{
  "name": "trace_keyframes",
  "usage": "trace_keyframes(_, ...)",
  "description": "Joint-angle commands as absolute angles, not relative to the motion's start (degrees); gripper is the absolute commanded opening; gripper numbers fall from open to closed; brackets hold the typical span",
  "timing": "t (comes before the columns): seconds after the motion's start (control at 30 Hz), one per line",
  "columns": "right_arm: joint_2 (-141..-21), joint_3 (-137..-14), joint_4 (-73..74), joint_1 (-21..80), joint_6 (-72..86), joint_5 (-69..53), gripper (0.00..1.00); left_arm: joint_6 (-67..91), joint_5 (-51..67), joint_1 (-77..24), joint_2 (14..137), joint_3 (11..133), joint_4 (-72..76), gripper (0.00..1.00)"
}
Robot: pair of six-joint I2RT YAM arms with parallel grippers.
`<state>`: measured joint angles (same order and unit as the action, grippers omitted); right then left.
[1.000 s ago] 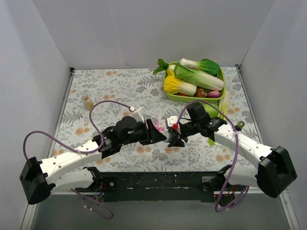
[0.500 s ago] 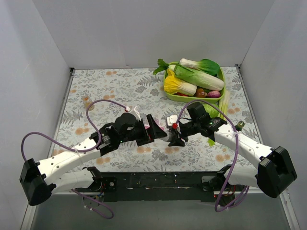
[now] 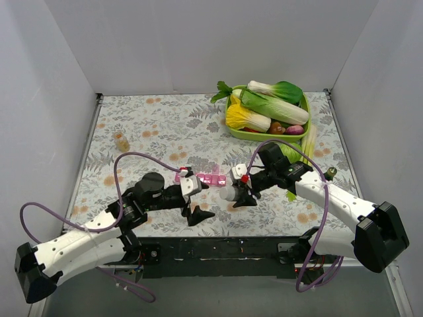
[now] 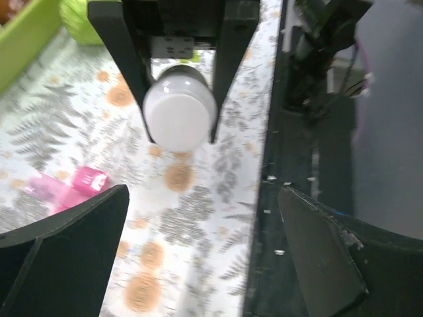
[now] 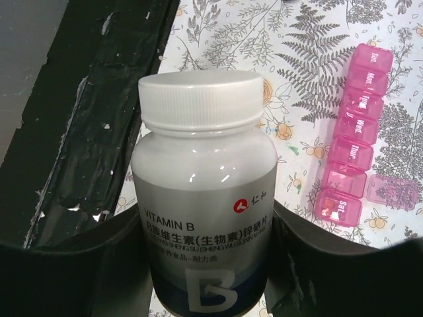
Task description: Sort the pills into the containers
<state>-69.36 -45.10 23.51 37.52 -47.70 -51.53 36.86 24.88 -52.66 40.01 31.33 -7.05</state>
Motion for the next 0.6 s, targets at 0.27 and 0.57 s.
trace_keyframes(0.27,-68.99,-45.62,24.96,37.62,-50.63,-55.37,0.04,16.51,26.98,-52.56,54.40,37.09,7.56,0.95)
trace_keyframes(0.57,-69.43,-45.61,24.61,37.53,-50.10,-55.55,0.04,20.39,30.32,-52.65,56.25,37.97,7.56,0.58)
